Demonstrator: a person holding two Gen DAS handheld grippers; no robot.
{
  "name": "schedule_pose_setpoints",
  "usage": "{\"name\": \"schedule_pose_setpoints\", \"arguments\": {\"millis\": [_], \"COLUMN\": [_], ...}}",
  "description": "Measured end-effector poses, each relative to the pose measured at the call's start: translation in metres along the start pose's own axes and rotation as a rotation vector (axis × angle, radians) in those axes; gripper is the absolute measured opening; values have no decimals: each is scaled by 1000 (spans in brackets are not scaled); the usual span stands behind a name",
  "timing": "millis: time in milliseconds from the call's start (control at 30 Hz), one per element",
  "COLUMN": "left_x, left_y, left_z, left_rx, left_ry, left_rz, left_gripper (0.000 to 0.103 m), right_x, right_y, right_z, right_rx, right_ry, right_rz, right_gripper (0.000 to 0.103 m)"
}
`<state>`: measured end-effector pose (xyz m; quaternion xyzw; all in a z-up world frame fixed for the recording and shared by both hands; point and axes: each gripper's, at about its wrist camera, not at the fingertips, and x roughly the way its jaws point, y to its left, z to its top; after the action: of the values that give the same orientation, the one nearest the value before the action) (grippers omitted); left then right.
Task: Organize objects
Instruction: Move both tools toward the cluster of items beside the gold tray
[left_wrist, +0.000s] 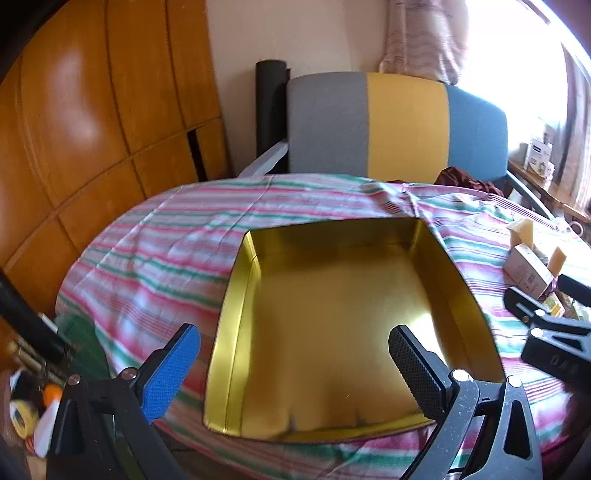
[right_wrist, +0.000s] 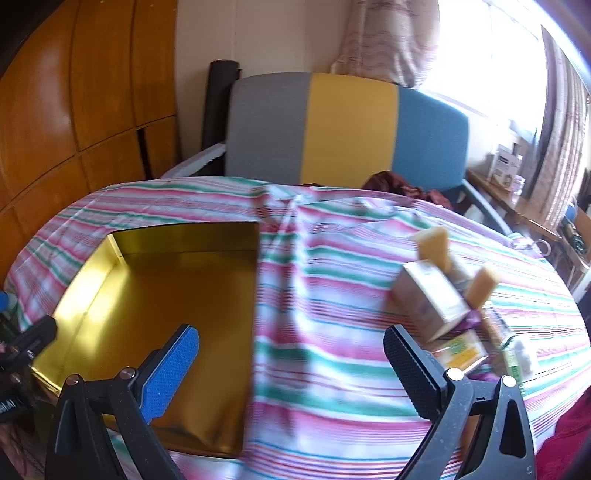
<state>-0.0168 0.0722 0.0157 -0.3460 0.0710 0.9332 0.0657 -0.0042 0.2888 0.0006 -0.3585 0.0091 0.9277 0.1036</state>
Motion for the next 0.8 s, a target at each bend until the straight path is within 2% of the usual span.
{"name": "schedule_pose_setpoints", "arguments": {"millis": [467,800], "left_x": [0,2], "left_y": [-59,-94], "left_z": [20,25], "left_rx": [160,236], "left_ry": [-50,-51], "left_rz": [-64,-118], "left_gripper": [103,103], "right_x": [-2,-4], "right_y": [-146,-229], "right_z": [-10,-27], "right_rx": [188,424], "right_ry": [56,65], "right_rz": [-177,-230], "right_gripper": [102,102]}}
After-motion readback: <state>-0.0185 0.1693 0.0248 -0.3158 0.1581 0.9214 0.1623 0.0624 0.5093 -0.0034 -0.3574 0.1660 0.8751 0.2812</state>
